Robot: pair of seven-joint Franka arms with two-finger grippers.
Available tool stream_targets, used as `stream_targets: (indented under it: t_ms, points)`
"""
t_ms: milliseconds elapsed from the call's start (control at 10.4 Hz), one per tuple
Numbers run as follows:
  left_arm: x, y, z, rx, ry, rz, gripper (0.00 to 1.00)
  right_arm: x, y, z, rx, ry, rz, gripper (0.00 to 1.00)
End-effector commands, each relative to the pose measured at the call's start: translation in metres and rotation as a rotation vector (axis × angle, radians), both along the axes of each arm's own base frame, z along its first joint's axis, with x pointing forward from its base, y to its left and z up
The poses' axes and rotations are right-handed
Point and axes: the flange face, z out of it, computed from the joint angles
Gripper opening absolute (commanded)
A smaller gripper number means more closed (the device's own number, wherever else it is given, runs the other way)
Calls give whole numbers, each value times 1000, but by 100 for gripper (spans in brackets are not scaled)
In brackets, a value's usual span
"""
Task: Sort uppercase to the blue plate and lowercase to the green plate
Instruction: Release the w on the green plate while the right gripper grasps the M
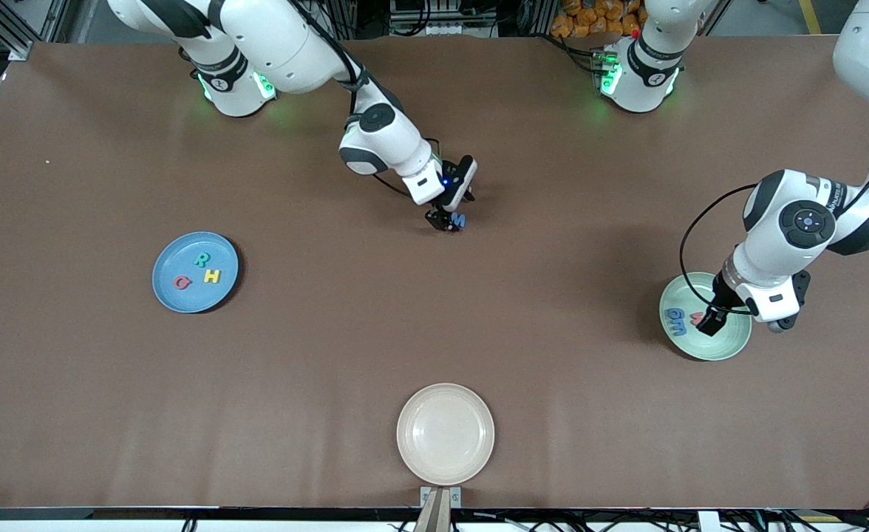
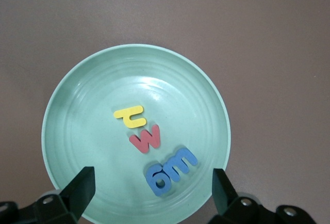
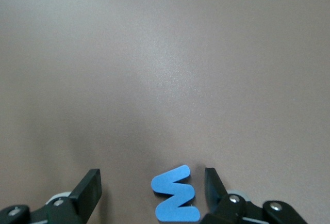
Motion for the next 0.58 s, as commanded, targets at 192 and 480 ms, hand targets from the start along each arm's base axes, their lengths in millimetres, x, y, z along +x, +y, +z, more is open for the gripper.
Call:
stream_targets:
  t_ms: [192,480]
  points:
    - [4,-15,3,17,-8,-28,100,3,4,-7,1,-14,25,74]
    - [4,-14,3,18,-7,-36,100,6,1,-9,-10,-27,38,55]
